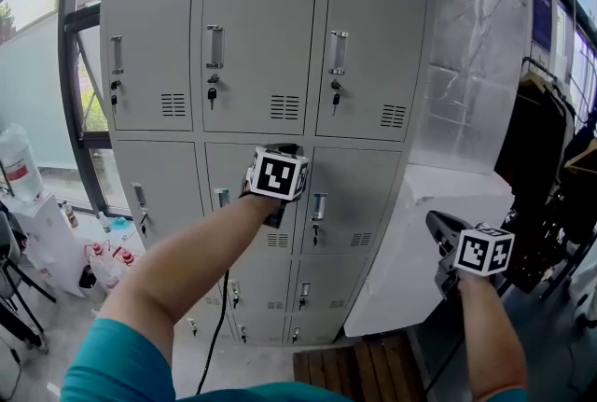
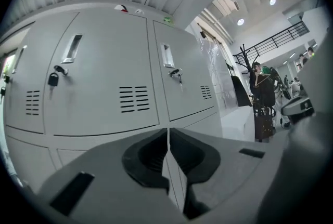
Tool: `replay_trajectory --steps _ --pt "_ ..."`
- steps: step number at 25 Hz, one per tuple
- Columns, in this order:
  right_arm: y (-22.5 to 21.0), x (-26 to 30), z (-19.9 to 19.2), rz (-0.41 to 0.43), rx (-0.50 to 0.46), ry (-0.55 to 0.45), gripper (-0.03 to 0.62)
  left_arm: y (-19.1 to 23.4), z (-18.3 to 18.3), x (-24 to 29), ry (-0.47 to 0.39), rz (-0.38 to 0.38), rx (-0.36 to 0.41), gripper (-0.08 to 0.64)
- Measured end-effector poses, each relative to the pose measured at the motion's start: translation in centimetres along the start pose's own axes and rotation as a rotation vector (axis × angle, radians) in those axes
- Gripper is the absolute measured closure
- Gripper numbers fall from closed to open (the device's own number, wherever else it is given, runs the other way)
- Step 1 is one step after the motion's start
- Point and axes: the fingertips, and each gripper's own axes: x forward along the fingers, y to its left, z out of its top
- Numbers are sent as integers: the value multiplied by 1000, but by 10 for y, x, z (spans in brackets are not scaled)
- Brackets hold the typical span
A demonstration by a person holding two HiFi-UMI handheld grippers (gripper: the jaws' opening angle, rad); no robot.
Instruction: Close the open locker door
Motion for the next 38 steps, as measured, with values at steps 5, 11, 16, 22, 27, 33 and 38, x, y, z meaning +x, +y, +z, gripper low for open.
replay_trajectory --steps 5,11,16,22,27,33,38 --pt "52 37 -1 39 -8 3 601 67 -33 -63 6 -2 -32 545" --pt "128 92 -6 97 -22 5 601 175 -85 -139 37 53 -65 546" --pt "182 131 -11 143 -40 16 601 249 -122 -195 48 100 -110 546" --pt "222 162 -10 185 -56 14 601 294 -152 -246 26 111 -172 555" --pt "242 174 -9 211 -60 5 601 308 -168 -265 31 106 -174 555" --pt "254 180 -11 216 -63 9 601 306 -154 -265 5 60 -184 555" --pt "255 179 -14 220 -61 12 601 302 -147 -261 14 52 -173 555"
